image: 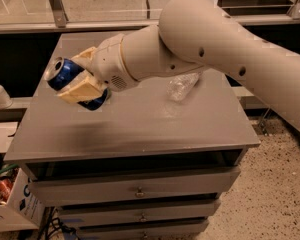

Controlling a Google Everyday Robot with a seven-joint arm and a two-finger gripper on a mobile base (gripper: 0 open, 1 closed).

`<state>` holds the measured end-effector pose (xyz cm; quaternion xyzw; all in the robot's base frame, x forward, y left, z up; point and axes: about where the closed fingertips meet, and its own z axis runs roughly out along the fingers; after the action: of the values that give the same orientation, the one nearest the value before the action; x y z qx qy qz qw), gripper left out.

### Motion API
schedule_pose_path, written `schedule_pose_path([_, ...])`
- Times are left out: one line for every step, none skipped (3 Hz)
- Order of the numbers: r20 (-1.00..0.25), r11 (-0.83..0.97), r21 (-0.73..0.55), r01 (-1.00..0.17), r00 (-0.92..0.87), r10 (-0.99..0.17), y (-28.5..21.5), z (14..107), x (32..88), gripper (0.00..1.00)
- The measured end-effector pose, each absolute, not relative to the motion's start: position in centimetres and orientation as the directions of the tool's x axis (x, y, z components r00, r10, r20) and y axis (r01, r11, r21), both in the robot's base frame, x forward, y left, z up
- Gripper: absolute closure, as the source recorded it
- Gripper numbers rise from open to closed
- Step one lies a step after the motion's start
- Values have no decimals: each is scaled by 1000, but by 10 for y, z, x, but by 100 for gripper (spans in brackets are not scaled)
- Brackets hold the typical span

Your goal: Place pepsi can upright

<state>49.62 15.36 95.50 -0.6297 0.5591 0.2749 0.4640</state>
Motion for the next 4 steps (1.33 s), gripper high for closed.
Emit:
schedule_pose_path([-895, 90, -271, -958, 216, -391, 154, 952, 495, 100])
schedule_pose_path([-941, 145, -249, -958, 203, -272, 152, 944, 496, 100])
schedule_pose_path([-966, 188, -236, -953, 209, -153, 150, 932, 502, 100])
schedule_pose_path([-971, 211, -235, -949, 221, -88, 148, 923, 508, 100])
